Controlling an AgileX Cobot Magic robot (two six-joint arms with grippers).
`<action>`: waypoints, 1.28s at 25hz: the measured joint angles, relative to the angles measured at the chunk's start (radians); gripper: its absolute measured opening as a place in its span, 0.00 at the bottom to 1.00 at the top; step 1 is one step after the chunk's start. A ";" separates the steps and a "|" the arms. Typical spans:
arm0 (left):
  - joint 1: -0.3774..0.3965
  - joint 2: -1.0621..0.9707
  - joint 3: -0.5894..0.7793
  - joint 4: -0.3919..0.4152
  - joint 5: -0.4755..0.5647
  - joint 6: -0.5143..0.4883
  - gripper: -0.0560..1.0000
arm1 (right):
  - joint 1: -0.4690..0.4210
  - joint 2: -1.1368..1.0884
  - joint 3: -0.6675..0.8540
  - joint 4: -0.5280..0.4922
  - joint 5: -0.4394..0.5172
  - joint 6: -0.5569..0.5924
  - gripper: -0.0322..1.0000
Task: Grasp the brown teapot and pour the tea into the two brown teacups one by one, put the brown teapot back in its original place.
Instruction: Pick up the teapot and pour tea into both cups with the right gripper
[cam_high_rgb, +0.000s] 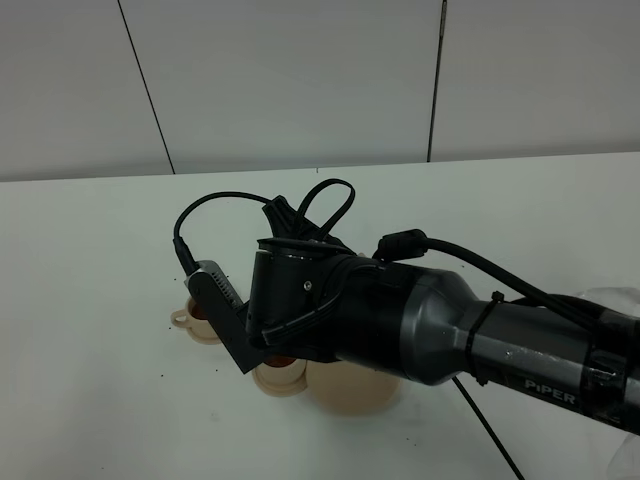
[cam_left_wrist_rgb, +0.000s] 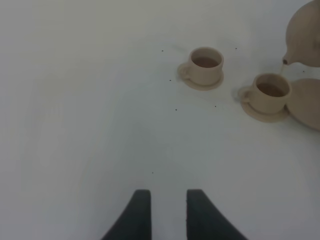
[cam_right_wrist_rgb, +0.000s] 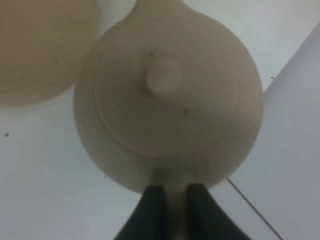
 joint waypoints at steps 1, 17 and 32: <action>0.000 0.000 0.000 0.000 0.000 0.000 0.28 | 0.000 0.000 0.000 0.000 0.000 0.000 0.13; 0.000 0.000 0.000 0.000 0.000 0.000 0.28 | 0.000 0.000 0.000 0.053 -0.034 0.052 0.13; 0.000 0.000 0.000 0.000 0.000 0.000 0.28 | -0.112 -0.004 0.000 0.223 -0.104 0.061 0.13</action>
